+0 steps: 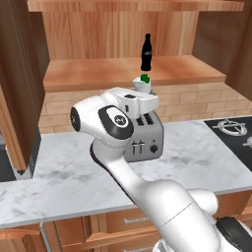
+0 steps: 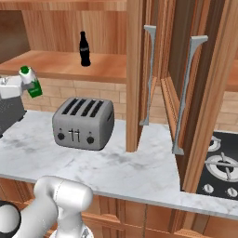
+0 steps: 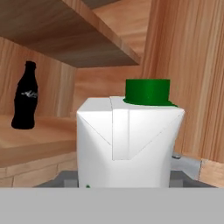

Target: Sort all alcoholic drinks to one cabinet, and non-alcoholic drinks to the other.

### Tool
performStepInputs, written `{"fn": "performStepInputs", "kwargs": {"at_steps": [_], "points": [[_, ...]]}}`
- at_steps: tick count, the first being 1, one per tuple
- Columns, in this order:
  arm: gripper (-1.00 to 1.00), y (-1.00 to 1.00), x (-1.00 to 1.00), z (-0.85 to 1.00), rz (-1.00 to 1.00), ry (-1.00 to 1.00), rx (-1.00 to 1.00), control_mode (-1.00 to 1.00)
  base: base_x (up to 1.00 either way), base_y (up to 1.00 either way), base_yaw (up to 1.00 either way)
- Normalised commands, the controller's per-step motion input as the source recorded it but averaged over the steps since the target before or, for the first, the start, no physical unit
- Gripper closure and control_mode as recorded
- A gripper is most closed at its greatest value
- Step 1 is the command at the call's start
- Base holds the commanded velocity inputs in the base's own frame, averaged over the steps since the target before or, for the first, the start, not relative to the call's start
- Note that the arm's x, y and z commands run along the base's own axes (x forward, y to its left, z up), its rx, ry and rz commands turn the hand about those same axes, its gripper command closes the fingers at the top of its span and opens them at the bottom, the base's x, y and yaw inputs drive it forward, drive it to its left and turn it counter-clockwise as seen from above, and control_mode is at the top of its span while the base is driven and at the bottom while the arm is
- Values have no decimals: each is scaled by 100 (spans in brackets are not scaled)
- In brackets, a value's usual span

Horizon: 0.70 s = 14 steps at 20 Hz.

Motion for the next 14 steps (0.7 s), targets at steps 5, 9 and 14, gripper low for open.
{"fn": "performStepInputs", "kwargs": {"at_steps": [5,9,14], "points": [[100,6,19,24,7,-2,0,-100,0,0,0],[100,14,33,19,10,-2,0,-100,0,0,0],[100,18,46,4,12,0,0,-100,0,0,0]]}}
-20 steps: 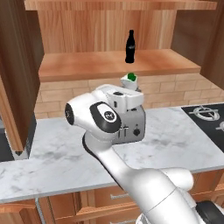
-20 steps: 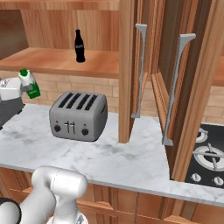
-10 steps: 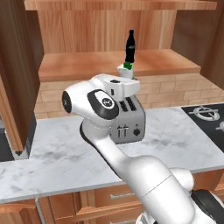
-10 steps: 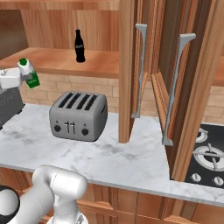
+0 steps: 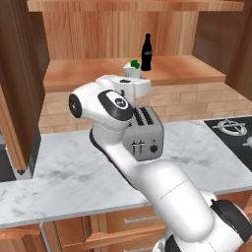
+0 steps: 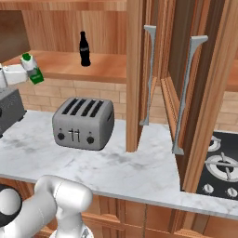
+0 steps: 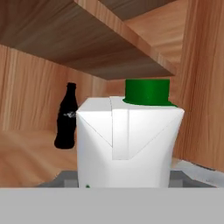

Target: Sort all alcoholic drinks to one cabinet, and non-alcoholic drinks to the other.

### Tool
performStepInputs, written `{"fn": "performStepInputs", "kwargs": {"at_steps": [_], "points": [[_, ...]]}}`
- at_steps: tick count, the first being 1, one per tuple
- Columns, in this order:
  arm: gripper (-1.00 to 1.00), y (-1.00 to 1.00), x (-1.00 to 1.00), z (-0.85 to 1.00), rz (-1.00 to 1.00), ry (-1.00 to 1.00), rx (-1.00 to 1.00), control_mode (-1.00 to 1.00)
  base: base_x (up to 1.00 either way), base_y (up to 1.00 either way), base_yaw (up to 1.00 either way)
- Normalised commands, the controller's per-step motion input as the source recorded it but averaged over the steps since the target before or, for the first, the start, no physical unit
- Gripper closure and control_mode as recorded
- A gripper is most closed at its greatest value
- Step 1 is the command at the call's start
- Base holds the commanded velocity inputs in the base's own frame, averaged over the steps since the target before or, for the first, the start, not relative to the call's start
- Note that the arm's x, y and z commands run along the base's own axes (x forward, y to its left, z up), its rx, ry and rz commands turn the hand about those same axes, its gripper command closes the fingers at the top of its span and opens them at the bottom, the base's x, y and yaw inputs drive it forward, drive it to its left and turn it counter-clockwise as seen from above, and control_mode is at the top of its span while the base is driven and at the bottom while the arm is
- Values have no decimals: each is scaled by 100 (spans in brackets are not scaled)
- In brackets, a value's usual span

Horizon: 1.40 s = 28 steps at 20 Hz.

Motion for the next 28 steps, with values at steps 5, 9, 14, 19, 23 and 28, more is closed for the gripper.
{"fn": "performStepInputs", "kwargs": {"at_steps": [5,9,14,19,23,28], "points": [[100,16,50,0,12,0,0,-100,0,0,0],[100,13,47,9,11,0,0,-100,0,0,0],[100,13,50,1,11,0,0,-100,0,0,0],[100,8,50,0,10,1,0,-100,0,0,0],[100,6,59,0,8,5,0,-100,0,0,0],[100,1,44,-5,9,8,0,-100,0,0,0]]}}
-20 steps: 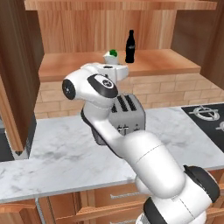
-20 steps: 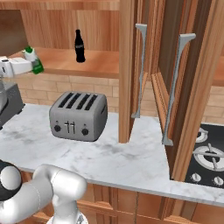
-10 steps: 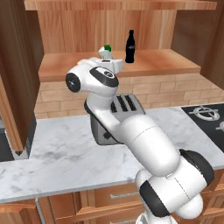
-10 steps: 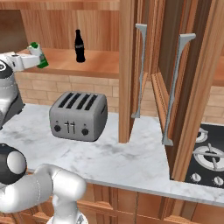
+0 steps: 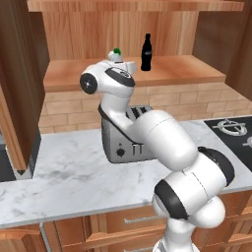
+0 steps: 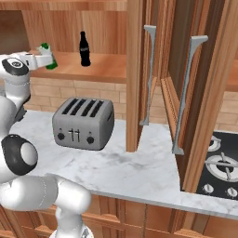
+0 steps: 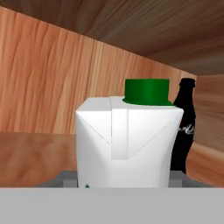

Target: Sort all alcoholic drinks to one cabinet, and non-alcoholic drinks to the other.

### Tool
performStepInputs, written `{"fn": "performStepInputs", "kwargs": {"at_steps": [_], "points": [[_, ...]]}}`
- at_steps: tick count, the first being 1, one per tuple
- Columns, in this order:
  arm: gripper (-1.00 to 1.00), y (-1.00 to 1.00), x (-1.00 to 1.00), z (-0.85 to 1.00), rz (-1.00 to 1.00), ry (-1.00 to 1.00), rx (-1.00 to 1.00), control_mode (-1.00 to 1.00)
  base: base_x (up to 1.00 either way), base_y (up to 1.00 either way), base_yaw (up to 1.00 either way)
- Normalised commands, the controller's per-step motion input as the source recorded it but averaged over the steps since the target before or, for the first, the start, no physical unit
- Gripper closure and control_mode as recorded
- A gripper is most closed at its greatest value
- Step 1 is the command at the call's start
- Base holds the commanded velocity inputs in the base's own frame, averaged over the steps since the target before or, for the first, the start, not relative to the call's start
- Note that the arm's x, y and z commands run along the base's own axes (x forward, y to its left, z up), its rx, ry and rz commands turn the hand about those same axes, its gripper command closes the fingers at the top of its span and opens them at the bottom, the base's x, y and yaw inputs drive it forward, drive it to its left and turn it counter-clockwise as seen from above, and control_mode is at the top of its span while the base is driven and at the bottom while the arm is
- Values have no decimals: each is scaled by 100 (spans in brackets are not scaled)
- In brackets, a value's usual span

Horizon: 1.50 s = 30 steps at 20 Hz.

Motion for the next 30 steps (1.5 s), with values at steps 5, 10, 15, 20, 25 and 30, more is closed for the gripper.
{"fn": "performStepInputs", "kwargs": {"at_steps": [5,10,15,20,25,30], "points": [[100,0,33,-19,4,4,0,-100,0,0,0],[100,0,39,-13,4,0,4,-100,0,0,0],[100,0,22,-32,3,-1,1,-100,0,0,0],[100,0,12,-41,4,-6,0,-100,0,0,0],[100,0,19,-32,5,-5,5,-100,0,0,0],[100,0,28,-29,6,0,6,-100,0,0,0]]}}
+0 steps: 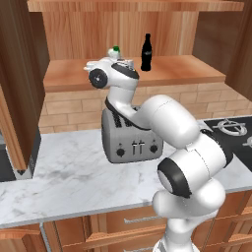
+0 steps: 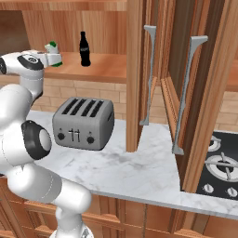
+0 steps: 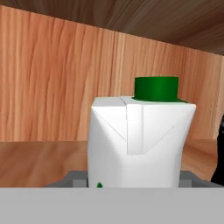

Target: Sort all alcoholic drinks to one cabinet, and non-alcoholic drinks to the other.

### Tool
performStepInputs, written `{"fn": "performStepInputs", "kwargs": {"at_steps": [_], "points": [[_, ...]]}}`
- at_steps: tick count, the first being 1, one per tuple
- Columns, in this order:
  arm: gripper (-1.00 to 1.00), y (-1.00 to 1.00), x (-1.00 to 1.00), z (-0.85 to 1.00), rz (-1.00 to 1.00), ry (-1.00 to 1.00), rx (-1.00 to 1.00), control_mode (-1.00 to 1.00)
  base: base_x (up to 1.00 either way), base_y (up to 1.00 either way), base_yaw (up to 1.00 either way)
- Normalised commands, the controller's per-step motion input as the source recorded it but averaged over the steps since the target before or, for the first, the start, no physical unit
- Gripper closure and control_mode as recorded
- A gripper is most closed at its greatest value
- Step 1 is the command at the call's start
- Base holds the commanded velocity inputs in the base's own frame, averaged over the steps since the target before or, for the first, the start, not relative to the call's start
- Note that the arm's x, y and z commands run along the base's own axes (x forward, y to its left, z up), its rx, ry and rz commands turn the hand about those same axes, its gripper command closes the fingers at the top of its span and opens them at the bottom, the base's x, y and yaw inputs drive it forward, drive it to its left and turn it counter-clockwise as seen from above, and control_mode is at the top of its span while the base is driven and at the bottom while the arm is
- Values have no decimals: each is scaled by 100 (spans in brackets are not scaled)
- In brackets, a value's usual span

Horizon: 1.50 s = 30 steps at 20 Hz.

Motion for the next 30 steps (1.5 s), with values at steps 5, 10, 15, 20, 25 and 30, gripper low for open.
{"fn": "performStepInputs", "kwargs": {"at_steps": [5,10,15,20,25,30], "points": [[100,0,28,-35,7,0,2,-100,0,0,0],[100,3,17,-34,2,1,0,-100,0,0,0],[100,2,16,-31,1,0,0,-100,0,0,0],[100,1,19,-36,2,0,0,-100,0,0,0],[-100,8,24,-37,2,0,0,-100,0,0,0],[-100,2,18,-22,2,0,2,-100,0,0,0]]}}
